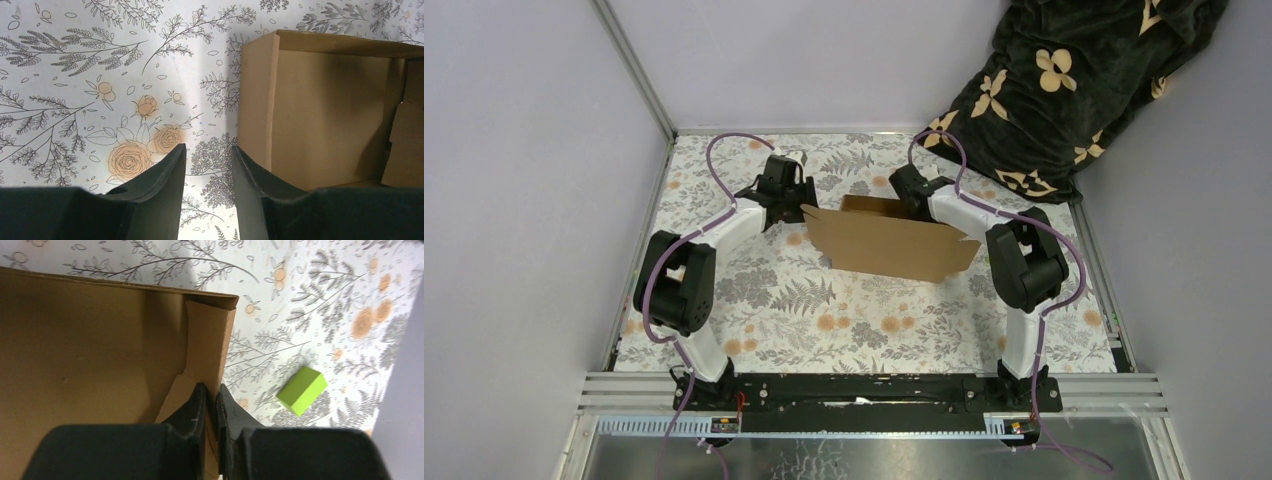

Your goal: Fold the paper box

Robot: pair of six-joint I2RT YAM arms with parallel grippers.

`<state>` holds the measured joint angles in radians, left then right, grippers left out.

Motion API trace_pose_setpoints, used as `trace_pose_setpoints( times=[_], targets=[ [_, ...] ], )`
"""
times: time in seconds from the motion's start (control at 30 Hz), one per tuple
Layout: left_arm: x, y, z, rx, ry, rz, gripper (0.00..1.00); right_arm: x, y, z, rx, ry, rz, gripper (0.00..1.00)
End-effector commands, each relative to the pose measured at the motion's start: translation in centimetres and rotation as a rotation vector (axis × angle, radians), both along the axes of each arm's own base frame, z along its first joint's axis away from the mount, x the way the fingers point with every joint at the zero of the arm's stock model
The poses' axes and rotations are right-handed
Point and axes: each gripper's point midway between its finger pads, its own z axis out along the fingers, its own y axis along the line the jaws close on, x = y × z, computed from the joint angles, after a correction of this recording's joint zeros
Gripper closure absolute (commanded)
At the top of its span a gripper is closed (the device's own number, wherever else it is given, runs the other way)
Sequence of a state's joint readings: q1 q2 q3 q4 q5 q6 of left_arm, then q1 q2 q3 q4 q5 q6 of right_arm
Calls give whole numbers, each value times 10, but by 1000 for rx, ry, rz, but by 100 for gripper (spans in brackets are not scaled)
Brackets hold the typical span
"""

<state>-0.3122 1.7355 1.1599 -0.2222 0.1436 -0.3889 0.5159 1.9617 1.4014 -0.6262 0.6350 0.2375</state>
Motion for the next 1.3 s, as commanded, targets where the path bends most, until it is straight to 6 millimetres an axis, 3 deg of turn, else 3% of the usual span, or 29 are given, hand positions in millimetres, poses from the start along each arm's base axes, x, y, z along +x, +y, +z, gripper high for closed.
trace_pose_setpoints(
  times=[0.0,0.27,0.37,0.5,0.63,0.73,0.87,1.27],
  targets=[
    [3,8,13,25,-33,17,55,-5,15,8,121,-10,-88,100],
    [1,13,26,27,-60,41,55,-22,64,-20,483,42,-247,100],
    [0,27,31,52,-74,93,55,-28,63,-19,514,10,-263,99],
    [2,54,36,60,-87,182,54,-31,50,-8,472,-26,-237,77],
    [0,85,48,57,-129,293,53,-32,39,2,430,-52,-200,81],
    [-8,93,64,35,-182,340,52,-32,35,2,405,-45,-184,78],
    [-30,78,82,-71,-223,328,53,-29,33,0,401,-49,-182,79],
    [-106,27,66,-111,-220,245,55,-14,27,0,431,-79,-217,81]
  ],
)
